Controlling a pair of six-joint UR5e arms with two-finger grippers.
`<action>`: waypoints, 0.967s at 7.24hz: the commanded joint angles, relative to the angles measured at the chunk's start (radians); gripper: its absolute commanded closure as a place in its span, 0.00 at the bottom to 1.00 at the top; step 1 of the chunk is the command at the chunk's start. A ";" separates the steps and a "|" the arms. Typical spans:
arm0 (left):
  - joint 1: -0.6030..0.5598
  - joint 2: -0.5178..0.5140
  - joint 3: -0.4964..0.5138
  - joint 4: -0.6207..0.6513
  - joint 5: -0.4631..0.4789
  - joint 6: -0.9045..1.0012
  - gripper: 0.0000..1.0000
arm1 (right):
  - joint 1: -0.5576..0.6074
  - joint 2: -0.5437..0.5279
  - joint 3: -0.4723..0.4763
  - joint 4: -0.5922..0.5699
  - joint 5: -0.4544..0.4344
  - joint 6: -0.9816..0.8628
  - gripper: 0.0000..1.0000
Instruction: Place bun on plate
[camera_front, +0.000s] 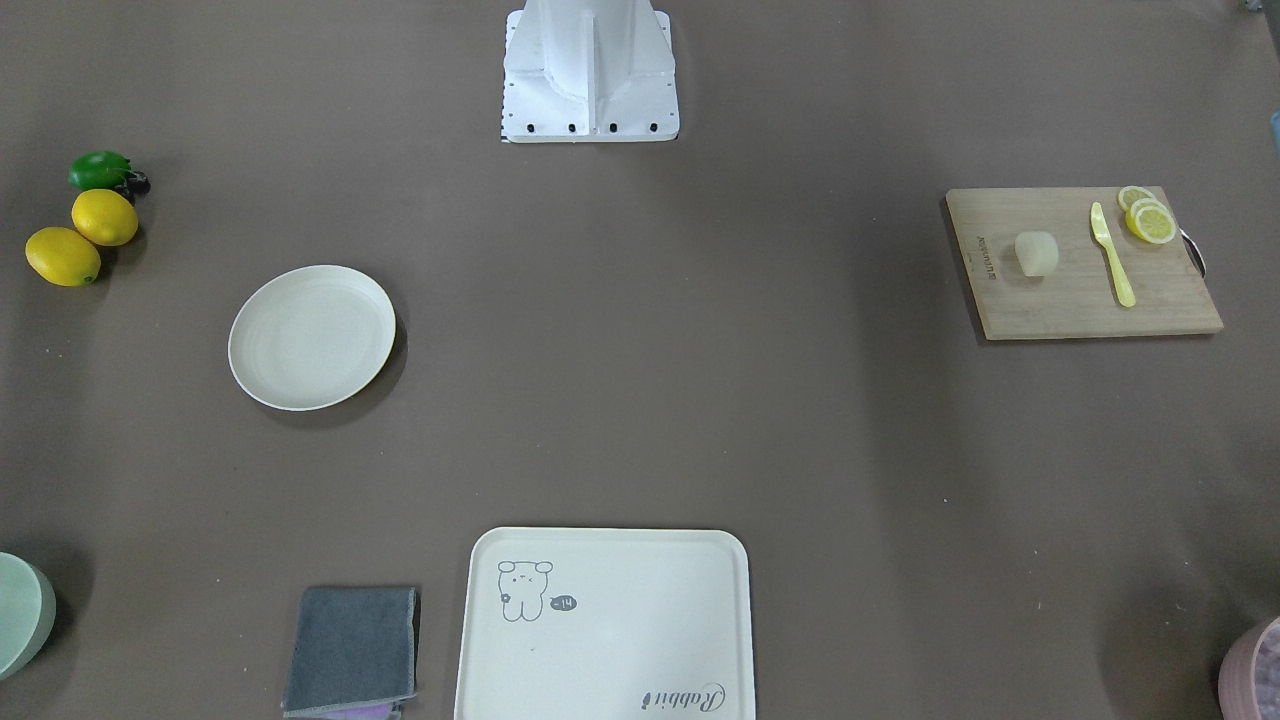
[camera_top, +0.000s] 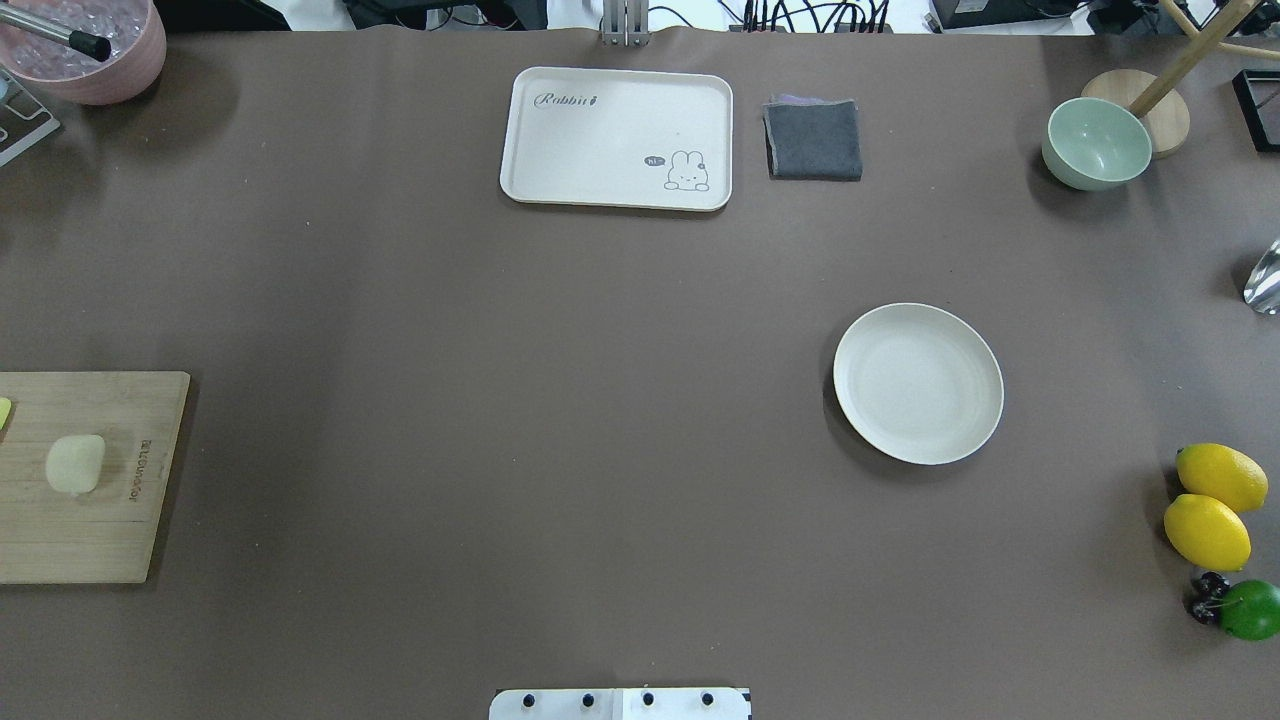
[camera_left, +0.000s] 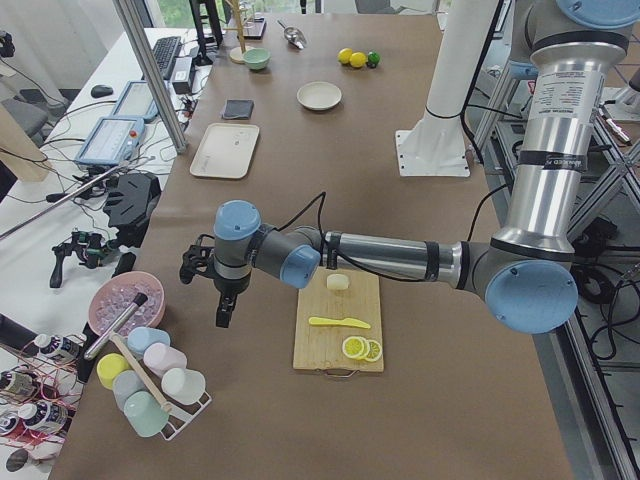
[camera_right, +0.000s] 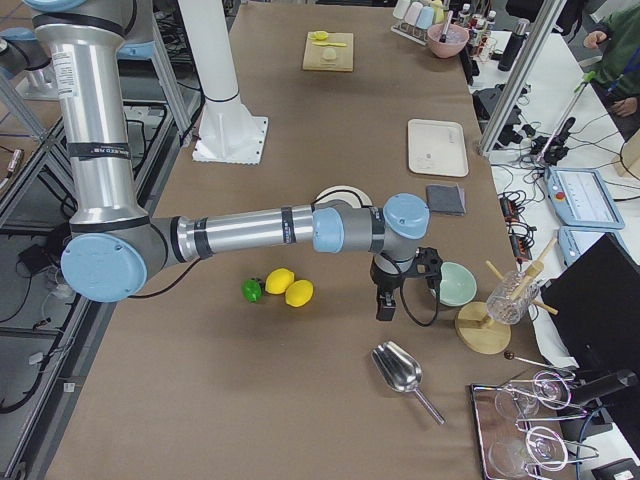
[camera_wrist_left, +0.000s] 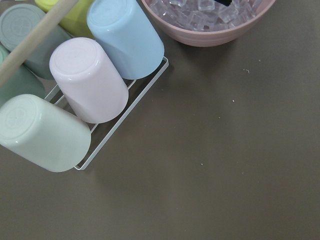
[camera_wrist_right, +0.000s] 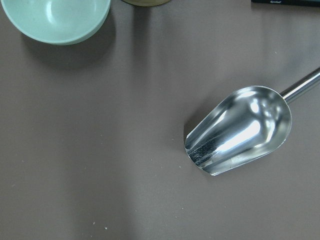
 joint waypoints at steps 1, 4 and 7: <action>0.000 -0.001 -0.003 0.000 -0.006 -0.012 0.00 | 0.000 0.000 0.005 0.000 0.001 0.000 0.00; 0.002 -0.001 -0.008 0.002 -0.008 -0.014 0.00 | 0.000 -0.003 0.014 0.000 0.002 0.000 0.00; 0.003 0.001 -0.003 0.002 -0.003 -0.015 0.00 | 0.000 -0.011 0.020 0.000 0.002 0.000 0.00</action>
